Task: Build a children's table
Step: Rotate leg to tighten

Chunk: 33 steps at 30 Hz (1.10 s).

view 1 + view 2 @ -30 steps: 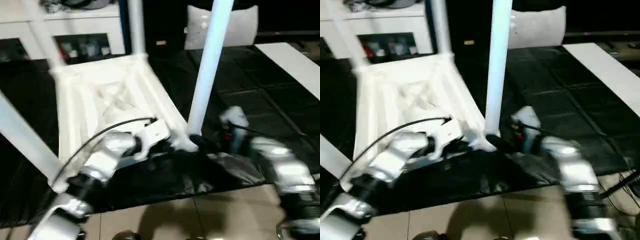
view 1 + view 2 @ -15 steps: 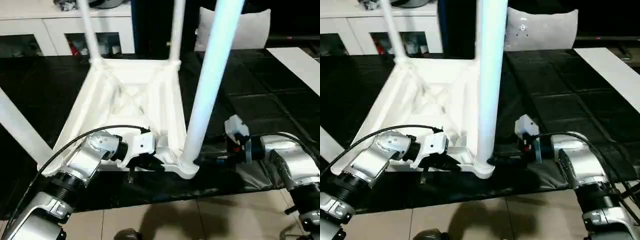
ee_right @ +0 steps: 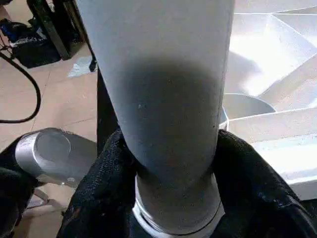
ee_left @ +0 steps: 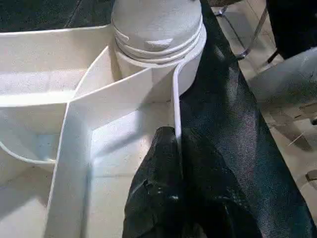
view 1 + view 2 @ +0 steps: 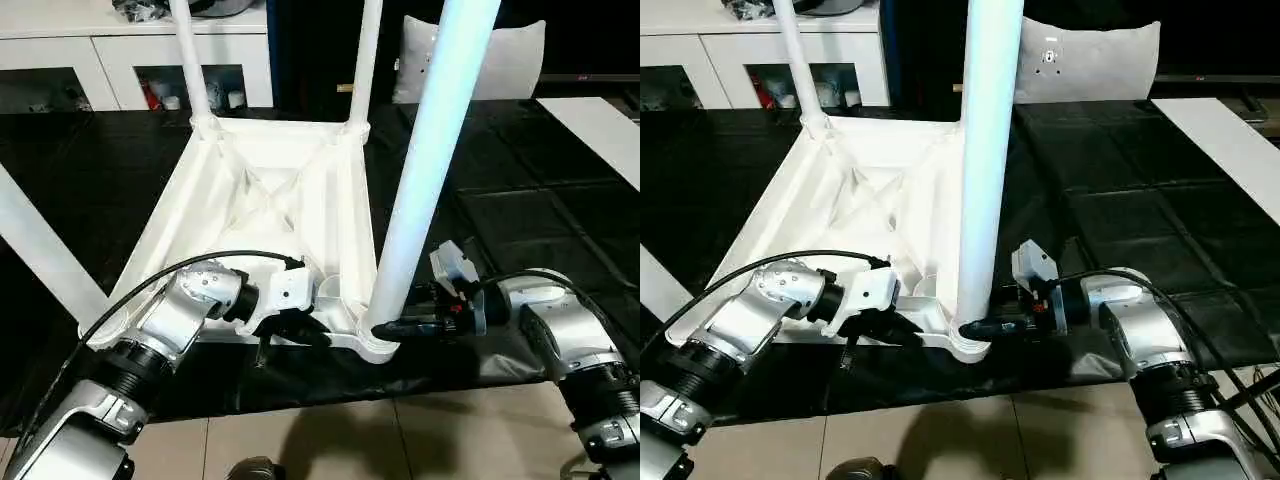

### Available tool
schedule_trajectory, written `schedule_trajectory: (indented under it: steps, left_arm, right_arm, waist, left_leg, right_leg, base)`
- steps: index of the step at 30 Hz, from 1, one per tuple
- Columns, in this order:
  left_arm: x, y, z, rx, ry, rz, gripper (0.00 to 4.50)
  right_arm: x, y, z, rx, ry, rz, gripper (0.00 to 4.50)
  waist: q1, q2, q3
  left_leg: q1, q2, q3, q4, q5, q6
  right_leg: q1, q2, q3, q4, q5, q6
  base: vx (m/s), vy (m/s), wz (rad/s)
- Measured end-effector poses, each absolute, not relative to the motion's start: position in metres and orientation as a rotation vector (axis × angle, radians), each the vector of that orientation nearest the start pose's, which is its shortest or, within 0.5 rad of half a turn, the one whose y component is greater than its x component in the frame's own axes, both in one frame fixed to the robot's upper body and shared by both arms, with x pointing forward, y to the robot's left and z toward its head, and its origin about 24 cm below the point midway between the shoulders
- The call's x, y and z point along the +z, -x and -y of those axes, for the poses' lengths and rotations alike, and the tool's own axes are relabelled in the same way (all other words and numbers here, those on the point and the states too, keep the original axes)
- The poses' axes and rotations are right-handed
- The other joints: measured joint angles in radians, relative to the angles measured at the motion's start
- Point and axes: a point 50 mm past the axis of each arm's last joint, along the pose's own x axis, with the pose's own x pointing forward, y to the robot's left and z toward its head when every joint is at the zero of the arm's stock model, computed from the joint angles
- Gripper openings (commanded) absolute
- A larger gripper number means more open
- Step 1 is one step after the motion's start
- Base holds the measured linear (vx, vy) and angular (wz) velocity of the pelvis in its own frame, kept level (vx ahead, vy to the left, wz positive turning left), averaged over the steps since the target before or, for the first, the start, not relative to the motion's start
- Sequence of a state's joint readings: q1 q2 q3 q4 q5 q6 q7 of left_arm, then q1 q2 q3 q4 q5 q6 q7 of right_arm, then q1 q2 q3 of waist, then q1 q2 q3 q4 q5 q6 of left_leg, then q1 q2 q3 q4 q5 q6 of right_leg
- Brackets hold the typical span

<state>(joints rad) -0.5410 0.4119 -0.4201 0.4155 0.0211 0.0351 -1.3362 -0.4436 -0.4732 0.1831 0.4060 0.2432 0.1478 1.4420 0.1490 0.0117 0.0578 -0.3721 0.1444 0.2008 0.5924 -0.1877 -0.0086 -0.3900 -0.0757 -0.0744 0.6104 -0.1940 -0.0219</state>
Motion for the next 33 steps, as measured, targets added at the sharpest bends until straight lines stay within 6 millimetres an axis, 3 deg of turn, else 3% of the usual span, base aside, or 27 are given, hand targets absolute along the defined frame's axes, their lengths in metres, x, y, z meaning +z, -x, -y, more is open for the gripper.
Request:
schedule_trajectory:
  steps: [6, 9, 11, 13, 16, 21, 24, 27, 33]
  left_arm:
    - [0.055, -0.291, -0.113, -1.583, -0.528, -0.409, 0.00]
    - [0.052, -0.294, -0.111, -1.484, -0.471, -0.414, 0.00]
    - [0.051, -0.299, -0.109, -1.391, -0.450, -0.425, 0.00]
    - [0.049, -0.303, -0.105, -1.304, -0.435, -0.435, 0.00]
    - [0.047, -0.310, -0.090, -1.165, -0.393, -0.436, 0.00]
    - [0.046, -0.319, -0.065, -0.990, -0.381, -0.434, 0.00]
    - [0.047, -0.322, -0.051, -0.929, -0.385, -0.423, 0.00]
    - [0.049, -0.323, -0.047, -0.923, -0.393, -0.413, 0.00]
    - [0.050, -0.322, -0.046, -0.944, -0.408, -0.399, 0.00]
  right_arm:
    - [0.064, -0.284, 0.166, 1.473, 0.101, -0.351, 1.95]
    - [0.062, -0.286, 0.163, 1.364, 0.074, -0.352, 1.94]
    - [0.059, -0.292, 0.158, 1.237, 0.055, -0.344, 1.94]
    - [0.057, -0.300, 0.151, 1.096, 0.023, -0.337, 1.94]
    - [0.056, -0.311, 0.143, 0.892, 0.018, -0.340, 1.94]
    - [0.058, -0.327, 0.125, 0.593, 0.009, -0.333, 1.94]
    - [0.058, -0.332, 0.121, 0.470, -0.002, -0.315, 1.94]
    - [0.058, -0.333, 0.122, 0.456, 0.009, -0.299, 2.62]
    - [0.057, -0.329, 0.127, 0.488, -0.003, -0.268, 3.11]
  waist:
    - [0.002, 0.000, 0.000]
    - [-0.002, 0.001, 0.000]
    - [-0.014, 0.000, 0.000]
    - [-0.042, 0.000, 0.000]
    - [-0.069, -0.001, 0.000]
    - [-0.092, -0.001, 0.000]
    - [-0.093, 0.000, -0.001]
    - [-0.090, 0.001, -0.001]
    - [-0.076, 0.001, -0.001]
  left_leg:
    - [0.000, 0.000, 0.000, 0.000, 0.000, 0.000]
    - [0.003, 0.000, 0.000, 0.000, 0.000, 0.000]
    - [0.007, 0.000, 0.000, 0.001, 0.001, -0.001]
    - [0.009, 0.001, 0.000, 0.001, 0.001, -0.002]
    - [0.012, 0.000, 0.000, 0.001, 0.001, -0.002]
    - [0.014, 0.000, 0.000, 0.001, 0.001, -0.002]
    - [0.010, 0.000, 0.000, -0.001, 0.001, -0.002]
    - [0.007, -0.002, 0.000, -0.001, 0.000, 0.000]
    - [0.007, -0.003, -0.001, -0.005, -0.001, 0.001]
  right_leg:
    - [0.000, 0.000, 0.000, 0.000, 0.000, 0.000]
    - [0.003, 0.000, 0.000, 0.001, 0.001, -0.001]
    - [0.004, 0.000, 0.000, 0.001, -0.002, 0.003]
    - [0.005, 0.000, 0.000, 0.000, -0.002, 0.004]
    - [0.007, 0.000, 0.000, -0.002, -0.003, 0.005]
    - [0.007, 0.000, 0.000, -0.007, -0.003, 0.005]
    - [0.007, 0.000, -0.001, -0.015, -0.003, 0.005]
    - [0.007, 0.000, 0.002, -0.017, 0.004, 0.004]
    - [0.005, 0.000, 0.002, -0.015, 0.013, 0.000]
  base:
    - [0.000, 0.000, 0.00]
    - [0.000, 0.000, 0.00]
    - [0.000, 0.000, 0.00]
    - [0.000, 0.000, 0.00]
    - [0.000, 0.000, 0.00]
    - [0.000, 0.000, 0.00]
    - [0.000, 0.000, 0.00]
    - [0.000, 0.000, 0.00]
    - [0.000, 0.000, 0.00]
